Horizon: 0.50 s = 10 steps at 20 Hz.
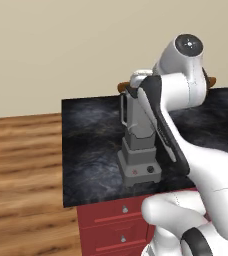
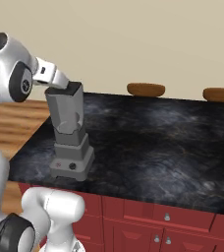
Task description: Open the blender lid, put the peach in the blender, close the lid, and start the blender.
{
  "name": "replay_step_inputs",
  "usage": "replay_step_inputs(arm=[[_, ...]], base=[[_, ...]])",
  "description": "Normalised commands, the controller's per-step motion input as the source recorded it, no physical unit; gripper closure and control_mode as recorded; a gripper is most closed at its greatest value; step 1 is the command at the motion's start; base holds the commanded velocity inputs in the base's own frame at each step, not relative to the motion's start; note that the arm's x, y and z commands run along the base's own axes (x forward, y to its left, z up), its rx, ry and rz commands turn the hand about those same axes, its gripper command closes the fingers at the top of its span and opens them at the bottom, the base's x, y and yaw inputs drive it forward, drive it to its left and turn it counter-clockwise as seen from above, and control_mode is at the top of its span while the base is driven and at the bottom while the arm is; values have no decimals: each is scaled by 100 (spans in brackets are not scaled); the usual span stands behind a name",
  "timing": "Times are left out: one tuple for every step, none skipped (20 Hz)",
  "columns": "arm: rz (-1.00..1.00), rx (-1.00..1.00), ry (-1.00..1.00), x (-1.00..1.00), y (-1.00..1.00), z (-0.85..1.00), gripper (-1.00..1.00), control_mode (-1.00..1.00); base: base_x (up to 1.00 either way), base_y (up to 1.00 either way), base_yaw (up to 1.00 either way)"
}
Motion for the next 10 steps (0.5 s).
replay_step_inputs(arm=[[-14, -10, 2, -100, 25, -38, -100, -100], [-14, -13, 4, -100, 29, -44, -100, -100], [-14, -19, 5, -97, 37, -54, -100, -100], [-14, -23, 8, -89, 44, -64, -100, -100], [-13, -29, 9, -86, 51, -78, -100, -100], [-13, -31, 9, -84, 54, -86, -100, -100], [-12, -32, 12, -79, 56, -92, -100, -100], [-11, -33, 12, -75, 56, -95, -100, -100], [-11, -35, 13, -69, 55, -95, -100, -100], [-10, -36, 13, -64, 54, -95, -100, -100]], base=[[0, 0, 0], [0, 0, 0], [0, 0, 0], [0, 0, 0], [0, 0, 0], [0, 0, 0], [0, 0, 0], [0, 0, 0], [0, 0, 0], [0, 0, 0]])
